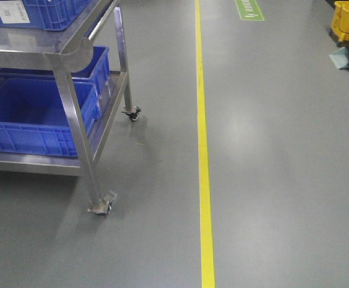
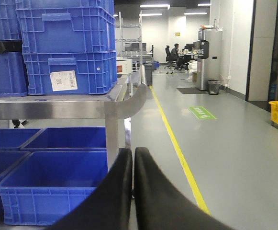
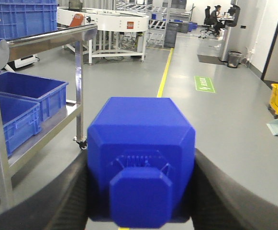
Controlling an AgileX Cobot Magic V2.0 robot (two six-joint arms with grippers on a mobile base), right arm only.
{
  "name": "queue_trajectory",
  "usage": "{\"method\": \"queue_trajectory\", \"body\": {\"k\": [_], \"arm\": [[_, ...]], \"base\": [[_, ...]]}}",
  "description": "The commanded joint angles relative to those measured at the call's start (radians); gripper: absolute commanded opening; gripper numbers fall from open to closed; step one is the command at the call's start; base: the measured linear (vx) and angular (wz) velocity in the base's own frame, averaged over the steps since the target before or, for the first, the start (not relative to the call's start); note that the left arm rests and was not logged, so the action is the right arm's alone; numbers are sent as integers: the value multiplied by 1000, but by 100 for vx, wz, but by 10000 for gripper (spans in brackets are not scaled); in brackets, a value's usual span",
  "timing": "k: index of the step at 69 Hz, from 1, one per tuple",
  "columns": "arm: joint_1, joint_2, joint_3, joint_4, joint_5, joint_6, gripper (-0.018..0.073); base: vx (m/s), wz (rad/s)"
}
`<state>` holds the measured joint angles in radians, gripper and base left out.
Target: Pour parts from conveyor to right shelf
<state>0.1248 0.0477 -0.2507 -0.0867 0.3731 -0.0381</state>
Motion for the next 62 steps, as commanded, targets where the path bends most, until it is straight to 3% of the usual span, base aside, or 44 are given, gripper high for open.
{"method": "queue_trajectory", "body": {"k": [1, 34, 62], "arm": [[0, 12, -28, -7, -86, -1, -5], [0, 12, -28, -7, -86, -1, -5], [0, 12, -28, -7, -86, -1, -5]], "base": [[44, 15], [38, 27], [25, 80]]}}
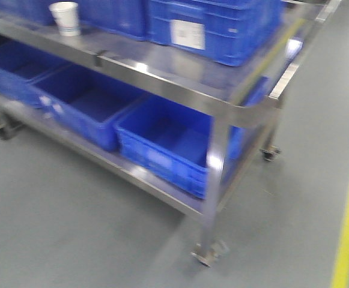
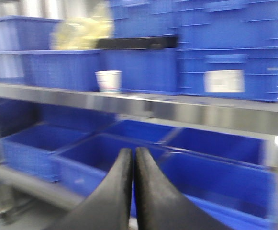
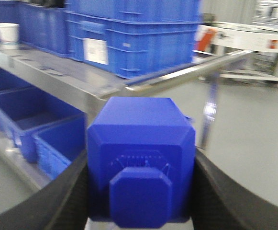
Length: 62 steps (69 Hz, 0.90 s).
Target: Pour parts from conveyor to right shelf
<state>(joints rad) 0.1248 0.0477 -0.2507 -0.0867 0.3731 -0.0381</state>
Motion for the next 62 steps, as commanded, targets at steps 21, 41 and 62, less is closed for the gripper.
{"method": "queue_trajectory", "body": {"k": [21, 41, 62], "arm": [[0, 12, -28, -7, -86, -1, -5], [0, 12, -28, -7, -86, -1, -5], [0, 12, -28, -7, -86, -1, -5]], "base": [[20, 87], [17, 71], [12, 73]]}}
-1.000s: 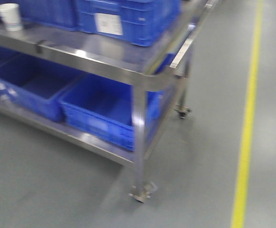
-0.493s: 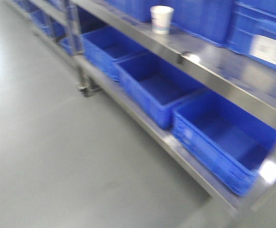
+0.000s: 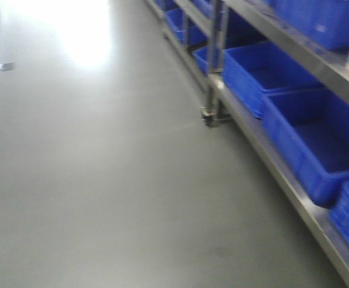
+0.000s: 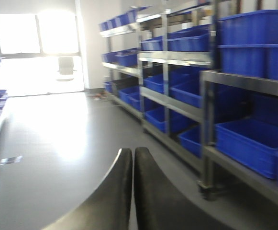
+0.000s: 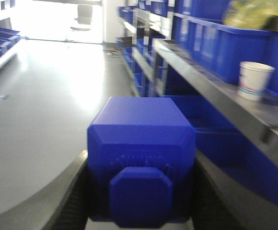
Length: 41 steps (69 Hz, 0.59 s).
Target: Pour parts from conveyor to right shelf
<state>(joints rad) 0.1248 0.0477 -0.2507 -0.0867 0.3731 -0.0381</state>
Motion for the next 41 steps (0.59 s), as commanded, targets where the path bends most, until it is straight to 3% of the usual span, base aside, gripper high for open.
{"method": "queue_trajectory", "body": {"k": [1, 25, 41], "arm": [[0, 12, -28, -7, -86, -1, -5], [0, 12, -28, -7, -86, -1, -5], [0, 12, -28, -7, -86, -1, -5]], "base": [[11, 80], [11, 75], [10, 40]]}}
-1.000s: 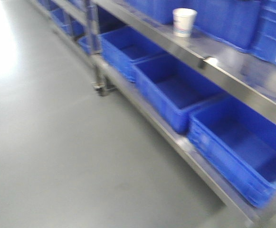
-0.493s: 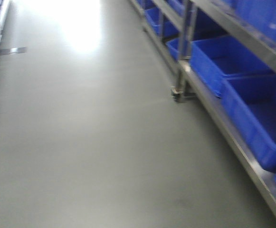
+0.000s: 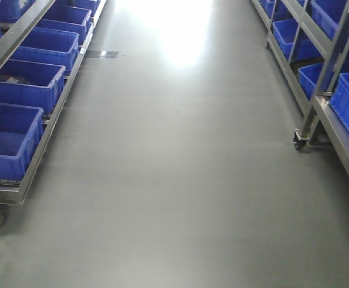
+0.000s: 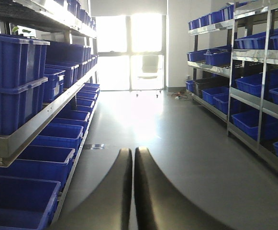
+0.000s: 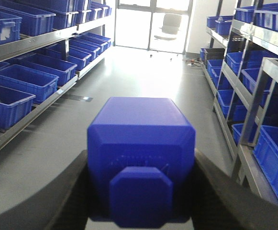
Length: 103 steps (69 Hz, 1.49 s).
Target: Pour parts from conveyor to right shelf
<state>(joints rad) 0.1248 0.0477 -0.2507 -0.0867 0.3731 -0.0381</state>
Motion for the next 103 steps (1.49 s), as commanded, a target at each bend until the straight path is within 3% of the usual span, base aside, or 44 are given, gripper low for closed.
{"method": "queue_trajectory", "body": {"k": [1, 43, 103], "arm": [[0, 12, -28, -7, -86, -1, -5], [0, 12, -28, -7, -87, -1, -5], [0, 12, -28, -7, -86, 0, -5]], "base": [[10, 19], [19, 4], [43, -5]]}}
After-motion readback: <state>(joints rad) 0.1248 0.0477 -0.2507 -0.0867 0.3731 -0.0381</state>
